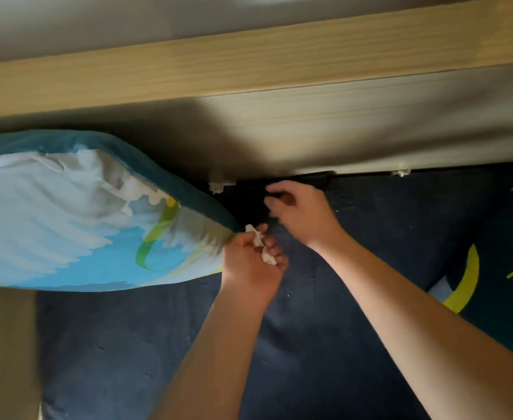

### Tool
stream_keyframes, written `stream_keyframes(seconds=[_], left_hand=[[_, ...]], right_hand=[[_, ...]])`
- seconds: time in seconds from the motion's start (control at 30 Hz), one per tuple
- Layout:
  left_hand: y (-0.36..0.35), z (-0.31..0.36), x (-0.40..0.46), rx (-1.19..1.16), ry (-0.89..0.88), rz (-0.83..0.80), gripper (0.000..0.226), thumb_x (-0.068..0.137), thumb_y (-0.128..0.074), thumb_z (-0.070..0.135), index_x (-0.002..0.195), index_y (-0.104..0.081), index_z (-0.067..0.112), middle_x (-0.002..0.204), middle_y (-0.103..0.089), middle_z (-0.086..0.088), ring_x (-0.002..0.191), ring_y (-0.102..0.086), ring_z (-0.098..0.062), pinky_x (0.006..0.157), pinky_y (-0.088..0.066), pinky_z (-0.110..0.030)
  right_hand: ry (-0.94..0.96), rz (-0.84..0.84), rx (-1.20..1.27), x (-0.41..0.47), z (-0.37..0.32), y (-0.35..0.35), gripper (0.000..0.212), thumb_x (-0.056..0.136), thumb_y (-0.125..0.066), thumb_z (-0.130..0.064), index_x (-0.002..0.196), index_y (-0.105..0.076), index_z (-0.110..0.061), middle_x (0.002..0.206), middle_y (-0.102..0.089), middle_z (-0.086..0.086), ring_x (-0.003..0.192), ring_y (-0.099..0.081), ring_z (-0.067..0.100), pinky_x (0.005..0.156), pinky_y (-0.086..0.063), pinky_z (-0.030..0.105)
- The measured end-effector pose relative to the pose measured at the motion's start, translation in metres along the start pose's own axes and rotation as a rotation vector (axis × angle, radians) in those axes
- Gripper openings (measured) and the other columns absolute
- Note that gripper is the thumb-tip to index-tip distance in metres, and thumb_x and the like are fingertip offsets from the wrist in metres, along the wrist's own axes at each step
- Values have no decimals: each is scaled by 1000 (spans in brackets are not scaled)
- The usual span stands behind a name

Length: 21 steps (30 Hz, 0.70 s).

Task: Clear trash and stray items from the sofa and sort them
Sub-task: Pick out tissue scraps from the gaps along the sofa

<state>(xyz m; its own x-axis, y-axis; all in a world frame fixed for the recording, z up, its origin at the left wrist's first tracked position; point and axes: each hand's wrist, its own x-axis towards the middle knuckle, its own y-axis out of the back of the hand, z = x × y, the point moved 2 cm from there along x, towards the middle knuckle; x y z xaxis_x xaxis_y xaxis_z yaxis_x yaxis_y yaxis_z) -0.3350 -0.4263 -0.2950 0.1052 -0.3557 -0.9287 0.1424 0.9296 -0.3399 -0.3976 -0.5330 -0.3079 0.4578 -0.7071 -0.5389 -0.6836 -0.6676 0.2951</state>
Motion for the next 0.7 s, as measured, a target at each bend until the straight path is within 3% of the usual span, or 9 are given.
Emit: stream_keyframes(seconds=[0.1, 0.2, 0.3, 0.4, 0.5, 0.7], left_hand=[[9, 12, 9, 27, -7, -13, 24, 97, -39, 17, 79, -54, 13, 56, -44, -1, 52, -34, -13, 56, -23, -26], [20, 20, 15, 33, -12, -36, 24, 100, -43, 21, 83, -57, 12, 60, -46, 0, 55, -37, -12, 58, -24, -26], [26, 28, 20, 13, -4, -73, 26, 102, -42, 23, 84, -58, 12, 64, -48, 0, 57, -40, -11, 60, -25, -26], [31, 37, 25, -10, 11, -95, 27, 102, -43, 24, 83, -60, 12, 63, -51, 0, 54, -46, -11, 59, -30, -24], [34, 43, 26, -28, 31, -125, 23, 93, -51, 25, 78, -63, 13, 64, -56, 0, 50, -51, -12, 51, -42, -24], [44, 52, 26, 32, 38, -158, 26, 90, -57, 29, 78, -72, 12, 68, -59, 0, 53, -54, -13, 51, -45, -24]], right_hand=[[-188, -142, 238, 50, -7, -58, 19, 97, -63, -23, 101, -69, -5, 65, -68, 5, 47, -61, 10, 44, -48, 22], [-303, -100, 343, 79, 0, -97, 19, 95, -68, -21, 83, -70, -6, 62, -68, 8, 46, -63, 16, 42, -50, 23], [-332, 24, 320, 96, 15, -110, 22, 93, -69, -21, 93, -75, 0, 80, -75, 19, 65, -71, 28, 60, -59, 37], [-278, 80, 193, 104, 21, -117, 30, 91, -71, -32, 97, -78, -3, 95, -79, 17, 80, -74, 22, 68, -54, 33], [-300, 110, 113, 105, 21, -121, 47, 81, -75, -48, 107, -77, -8, 110, -77, 15, 104, -70, 31, 76, -51, 31], [-366, 208, 132, 110, 26, -126, 38, 82, -72, -45, 100, -77, -11, 105, -77, 12, 99, -71, 32, 70, -42, 27]])
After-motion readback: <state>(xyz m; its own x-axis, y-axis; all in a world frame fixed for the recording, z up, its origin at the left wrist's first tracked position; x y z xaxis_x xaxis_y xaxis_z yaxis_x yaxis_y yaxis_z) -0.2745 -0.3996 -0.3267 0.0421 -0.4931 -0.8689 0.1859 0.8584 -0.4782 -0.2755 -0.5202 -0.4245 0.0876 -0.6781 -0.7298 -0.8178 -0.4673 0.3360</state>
